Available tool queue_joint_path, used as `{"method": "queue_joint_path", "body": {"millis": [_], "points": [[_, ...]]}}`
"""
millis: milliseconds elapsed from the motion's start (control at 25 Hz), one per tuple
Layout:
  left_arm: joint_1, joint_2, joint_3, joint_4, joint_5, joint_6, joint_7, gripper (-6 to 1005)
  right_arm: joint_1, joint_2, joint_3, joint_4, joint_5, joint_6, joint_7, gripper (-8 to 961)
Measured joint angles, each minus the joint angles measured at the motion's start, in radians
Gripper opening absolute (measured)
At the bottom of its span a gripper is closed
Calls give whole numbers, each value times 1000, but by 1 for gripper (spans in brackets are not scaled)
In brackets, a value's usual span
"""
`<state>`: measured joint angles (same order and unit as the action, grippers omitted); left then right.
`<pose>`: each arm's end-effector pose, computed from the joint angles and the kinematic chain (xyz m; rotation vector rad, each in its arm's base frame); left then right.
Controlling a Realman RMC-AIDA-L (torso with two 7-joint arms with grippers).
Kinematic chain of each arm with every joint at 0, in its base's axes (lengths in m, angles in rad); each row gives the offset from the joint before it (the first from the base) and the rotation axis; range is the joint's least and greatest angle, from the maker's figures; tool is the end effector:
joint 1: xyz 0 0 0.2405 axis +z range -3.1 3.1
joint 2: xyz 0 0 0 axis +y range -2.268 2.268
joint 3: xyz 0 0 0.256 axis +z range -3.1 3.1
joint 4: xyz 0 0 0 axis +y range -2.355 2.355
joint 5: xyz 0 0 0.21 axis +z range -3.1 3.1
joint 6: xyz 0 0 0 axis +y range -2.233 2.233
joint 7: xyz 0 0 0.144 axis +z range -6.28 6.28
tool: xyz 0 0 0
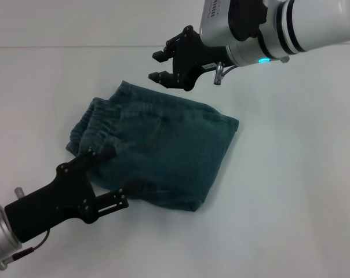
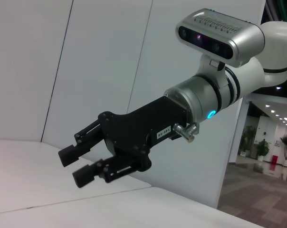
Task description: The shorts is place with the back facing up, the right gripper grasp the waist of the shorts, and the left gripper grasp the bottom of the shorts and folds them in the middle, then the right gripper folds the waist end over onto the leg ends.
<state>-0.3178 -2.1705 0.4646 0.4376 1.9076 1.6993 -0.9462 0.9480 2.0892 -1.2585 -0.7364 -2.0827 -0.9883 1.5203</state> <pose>-0.2955 0.2422 -0.0347 -2.4375 -0.5785 -1.0717 0.1003 0.4406 -0.0586 -2.7435 -0.1562 0.0858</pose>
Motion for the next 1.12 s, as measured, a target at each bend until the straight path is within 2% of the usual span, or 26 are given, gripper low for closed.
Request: {"method": "queue_joint_path", "body": {"millis": [120, 280, 560, 720, 800, 1000, 1040, 1120], "points": [[-2, 0, 0, -2, 0, 0, 3, 887, -9, 0, -1, -7, 1, -16, 1, 478], [-3, 0, -5, -2, -1, -5, -1, 887, -72, 2, 12, -65, 30, -102, 25, 566], [-1, 3, -11, -3, -1, -7, 3, 886, -341, 6, -37, -257, 203, -233, 35, 721], [-6, 5, -11, -3, -1, -15, 14, 886, -503, 5, -35, -300, 342, -254, -51, 841], [-12, 5, -16, -5, -17, -39, 32, 885, -580, 6, -25, -301, 426, -252, -130, 901], [-31, 7, -33, -19, -62, -102, 40, 885, -762, 7, 5, -236, 704, -256, -414, 899], [-42, 9, -35, -21, -66, -123, 39, 885, -812, 7, 18, -190, 780, -273, -504, 899], [-50, 11, -35, -21, -67, -138, 31, 884, -826, 6, 28, -162, 800, -285, -536, 898]]}}
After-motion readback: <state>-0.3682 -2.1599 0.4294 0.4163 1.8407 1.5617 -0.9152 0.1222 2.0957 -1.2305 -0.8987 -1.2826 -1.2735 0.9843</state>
